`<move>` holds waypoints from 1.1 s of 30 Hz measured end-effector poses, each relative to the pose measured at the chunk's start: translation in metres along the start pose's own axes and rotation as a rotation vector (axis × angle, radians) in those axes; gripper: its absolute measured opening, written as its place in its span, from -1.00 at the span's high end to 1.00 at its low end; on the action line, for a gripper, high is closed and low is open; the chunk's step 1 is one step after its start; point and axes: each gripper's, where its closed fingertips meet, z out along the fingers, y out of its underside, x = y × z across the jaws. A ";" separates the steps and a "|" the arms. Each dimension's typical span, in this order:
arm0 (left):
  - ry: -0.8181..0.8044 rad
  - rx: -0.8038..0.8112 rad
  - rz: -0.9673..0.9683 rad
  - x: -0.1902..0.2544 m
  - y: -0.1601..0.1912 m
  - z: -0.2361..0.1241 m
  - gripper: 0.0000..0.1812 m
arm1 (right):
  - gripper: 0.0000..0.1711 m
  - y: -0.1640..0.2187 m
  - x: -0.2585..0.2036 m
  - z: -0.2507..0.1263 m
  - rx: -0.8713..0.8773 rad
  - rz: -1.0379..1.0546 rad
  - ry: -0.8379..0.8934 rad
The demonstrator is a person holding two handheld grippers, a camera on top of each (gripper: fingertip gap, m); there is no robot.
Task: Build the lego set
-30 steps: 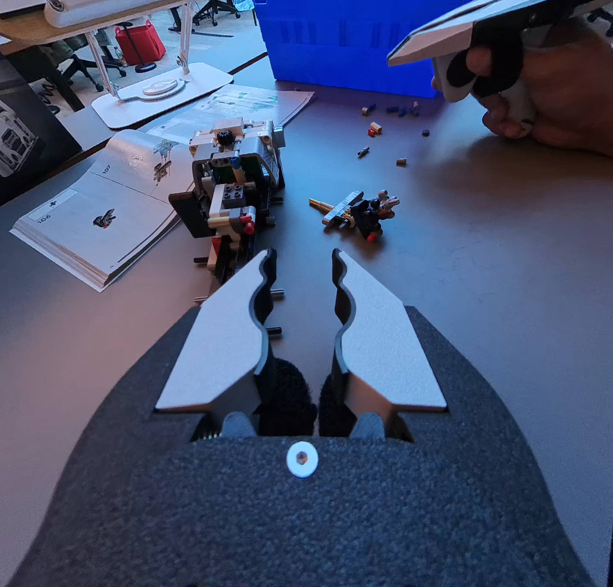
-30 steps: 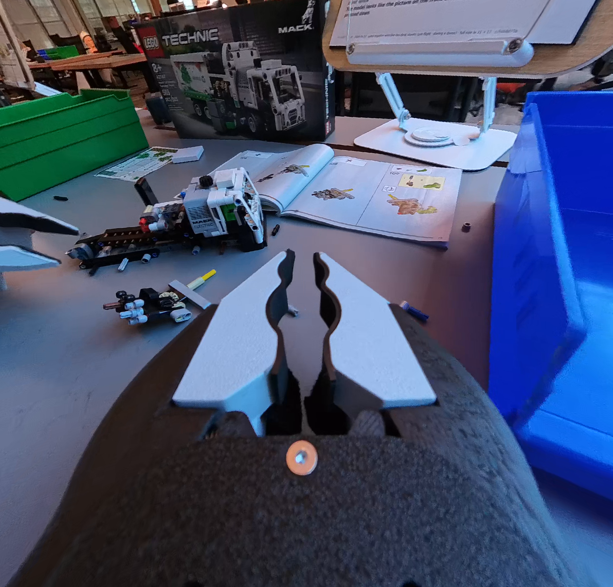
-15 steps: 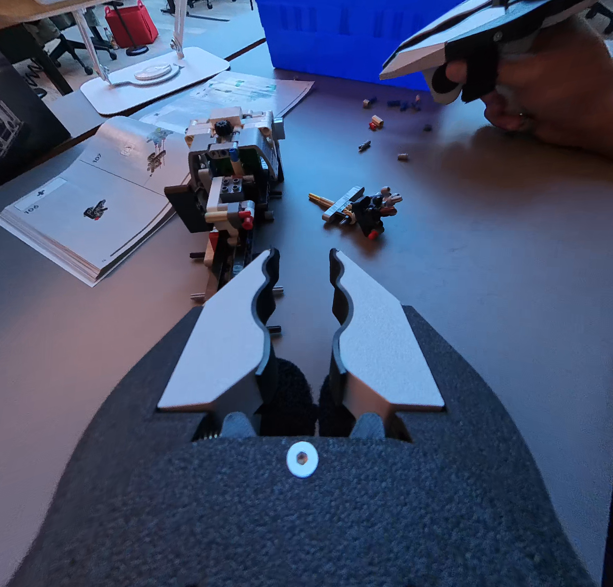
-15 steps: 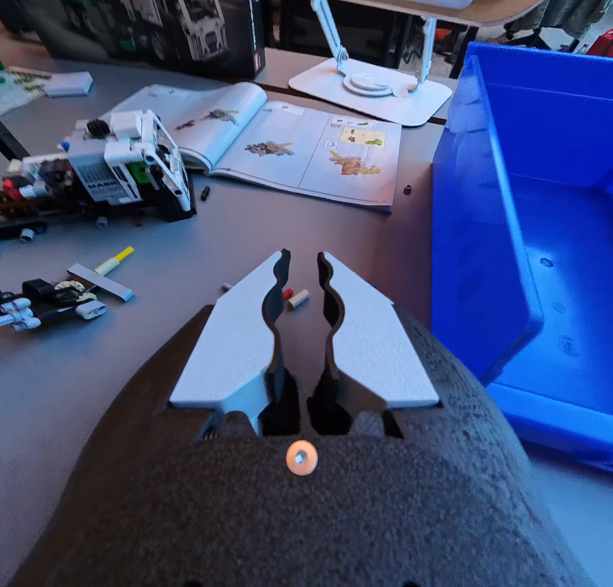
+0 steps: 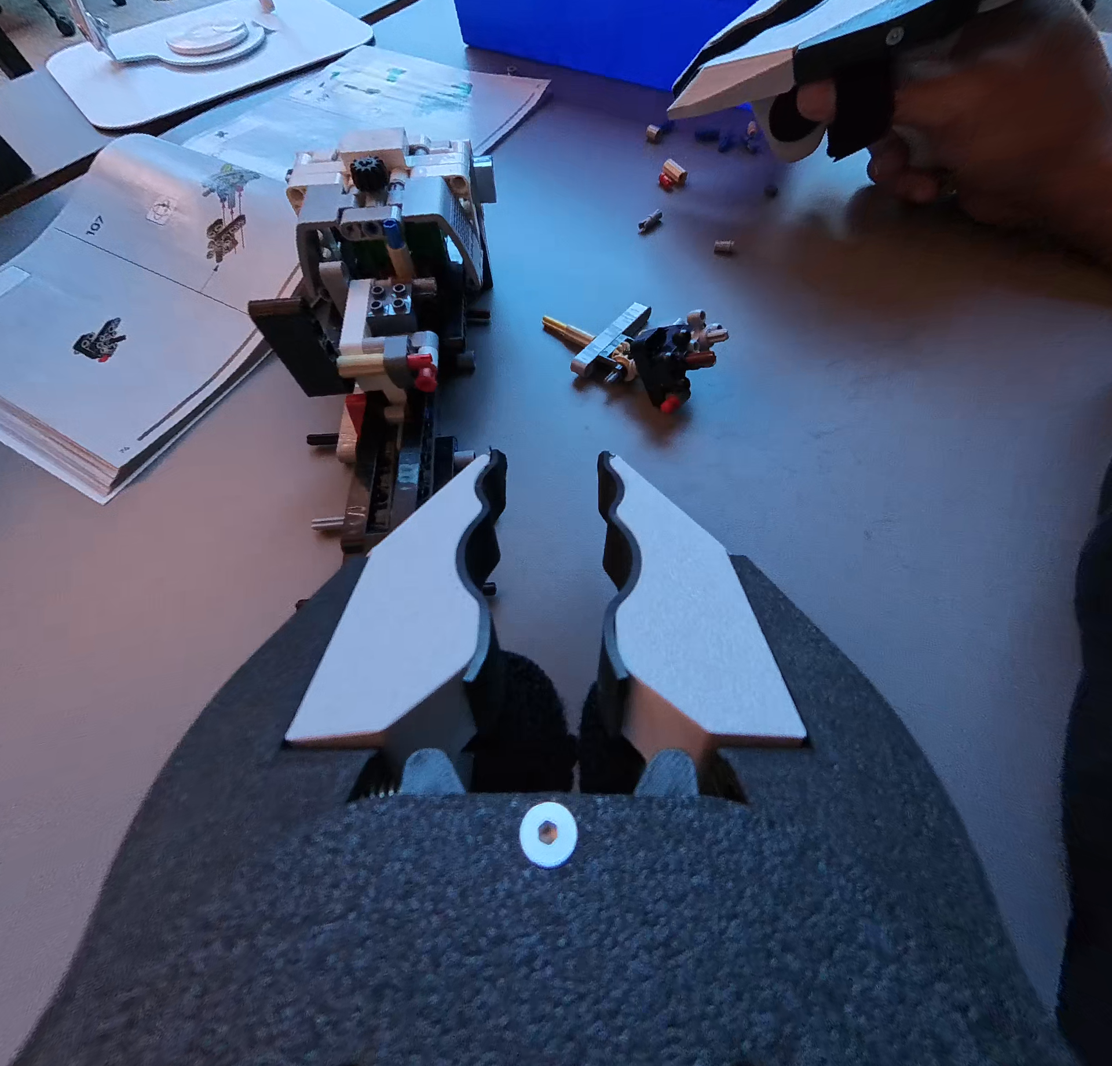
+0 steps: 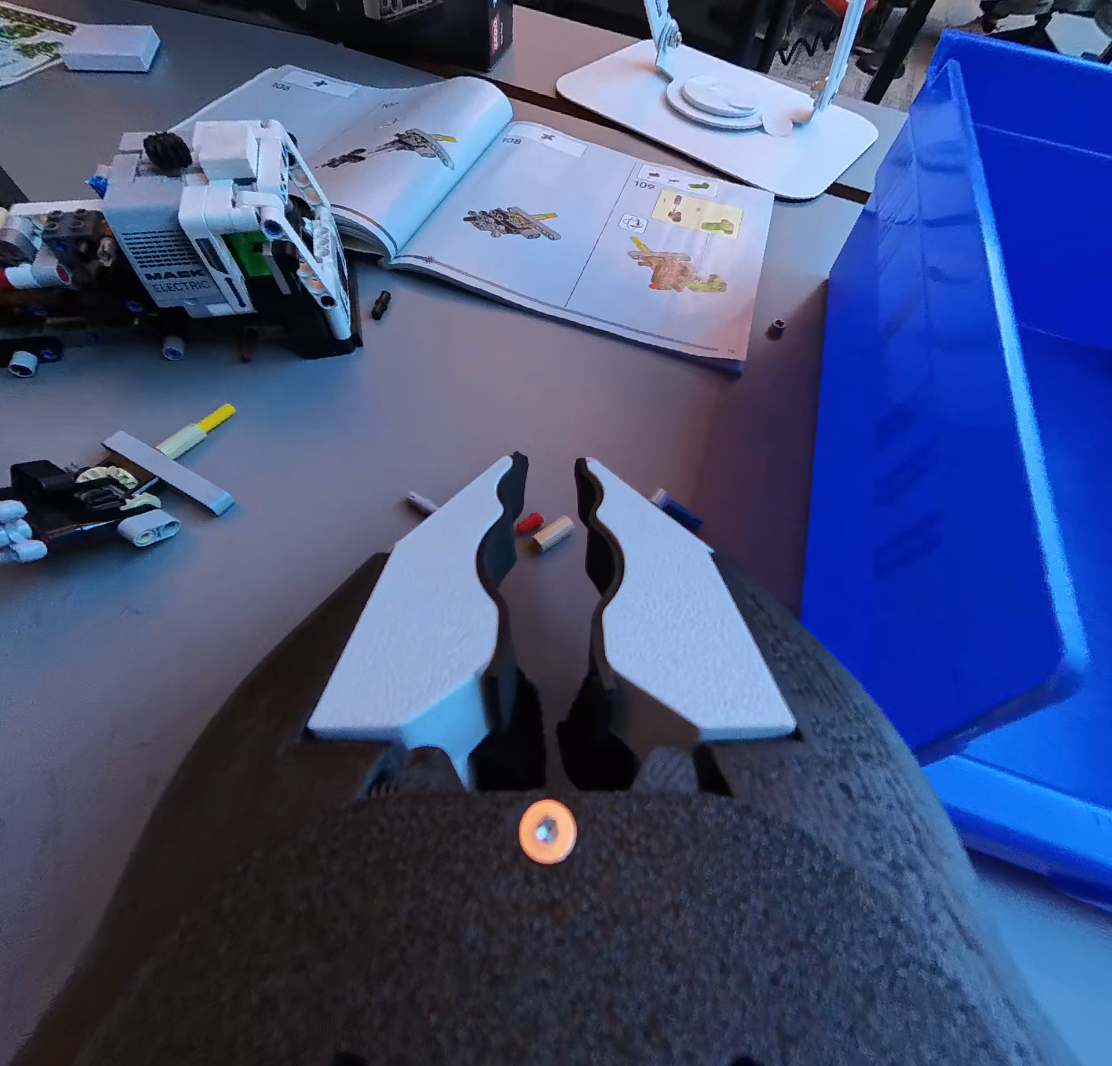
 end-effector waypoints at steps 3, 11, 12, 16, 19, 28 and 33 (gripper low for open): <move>-0.003 -0.003 -0.036 -0.002 0.003 -0.006 0.68 | 0.81 0.000 -0.001 0.000 -0.001 0.000 -0.008; -0.457 -0.153 -0.098 -0.089 0.064 -0.124 0.67 | 0.82 -0.004 0.001 -0.003 0.034 0.049 -0.032; -0.491 -0.220 -0.123 -0.101 0.084 -0.141 0.63 | 0.82 -0.005 0.002 -0.004 0.038 0.054 -0.036; -0.531 -0.359 -0.228 -0.133 0.135 -0.188 0.60 | 0.82 -0.006 0.002 -0.005 0.053 0.068 -0.046; -0.515 -0.348 -0.258 -0.148 0.143 -0.200 0.62 | 0.82 -0.007 0.001 -0.007 0.063 0.065 -0.053; -0.454 -0.343 -0.254 -0.157 0.156 -0.199 0.71 | 0.83 -0.007 0.001 -0.006 0.059 0.061 -0.051; -0.434 -0.312 -0.253 -0.155 0.155 -0.196 0.78 | 0.84 -0.006 0.000 -0.005 0.049 0.061 -0.055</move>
